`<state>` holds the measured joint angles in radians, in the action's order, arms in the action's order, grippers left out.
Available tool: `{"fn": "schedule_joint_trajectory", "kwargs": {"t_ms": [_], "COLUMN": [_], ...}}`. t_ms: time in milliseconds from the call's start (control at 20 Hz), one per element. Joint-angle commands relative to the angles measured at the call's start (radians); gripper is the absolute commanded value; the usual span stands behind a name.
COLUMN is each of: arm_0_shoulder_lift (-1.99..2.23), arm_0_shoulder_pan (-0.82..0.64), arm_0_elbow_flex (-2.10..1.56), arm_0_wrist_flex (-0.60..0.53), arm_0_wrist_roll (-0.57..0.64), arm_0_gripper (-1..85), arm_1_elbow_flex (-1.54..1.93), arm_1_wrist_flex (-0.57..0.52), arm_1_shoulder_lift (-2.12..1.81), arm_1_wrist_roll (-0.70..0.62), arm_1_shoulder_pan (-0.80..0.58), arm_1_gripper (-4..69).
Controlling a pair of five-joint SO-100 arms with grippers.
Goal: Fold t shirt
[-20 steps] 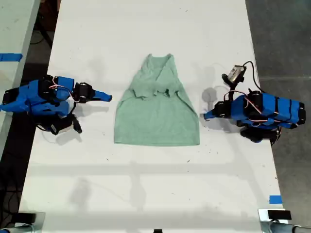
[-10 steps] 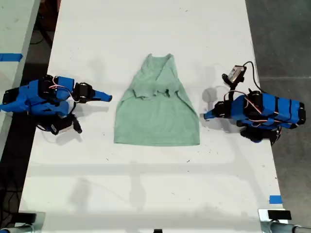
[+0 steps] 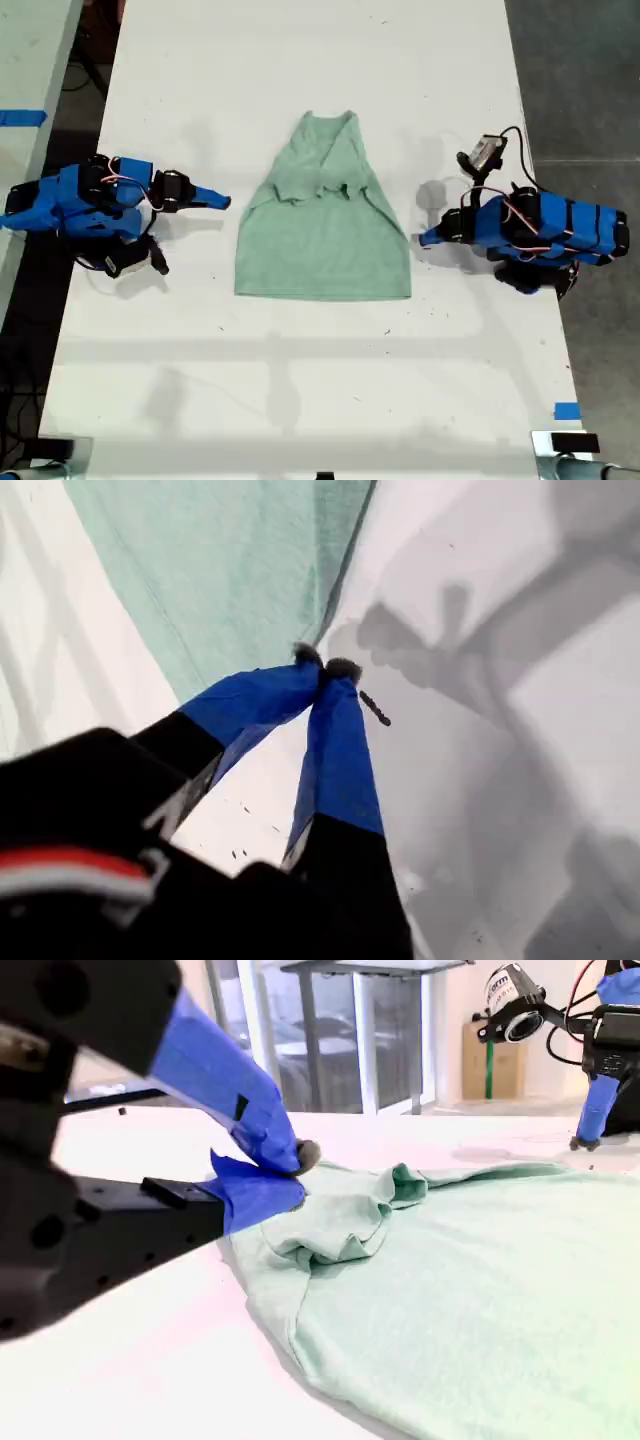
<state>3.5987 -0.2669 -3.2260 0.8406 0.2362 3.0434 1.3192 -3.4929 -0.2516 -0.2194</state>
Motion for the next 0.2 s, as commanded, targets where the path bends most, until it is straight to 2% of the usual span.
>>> {"fn": "schedule_joint_trajectory", "kwargs": {"t_ms": [0,150], "arm_0_shoulder_lift": [0.006,0.006], "arm_0_shoulder_pan": [-0.011,-0.009], "arm_0_elbow_flex": [-0.005,-0.005], "arm_0_wrist_flex": [0.0,0.002], "arm_0_wrist_roll": [-0.021,-0.023], "arm_0_gripper": [0.0,0.0], "arm_1_elbow_flex": [0.035,0.035], "arm_1_wrist_flex": [0.005,0.005], "arm_1_shoulder_lift": [-0.014,-0.014], "arm_1_wrist_roll": [0.008,0.008], "arm_1_shoulder_pan": [-0.009,-0.011], "arm_1_gripper": [1.2,1.2]}}
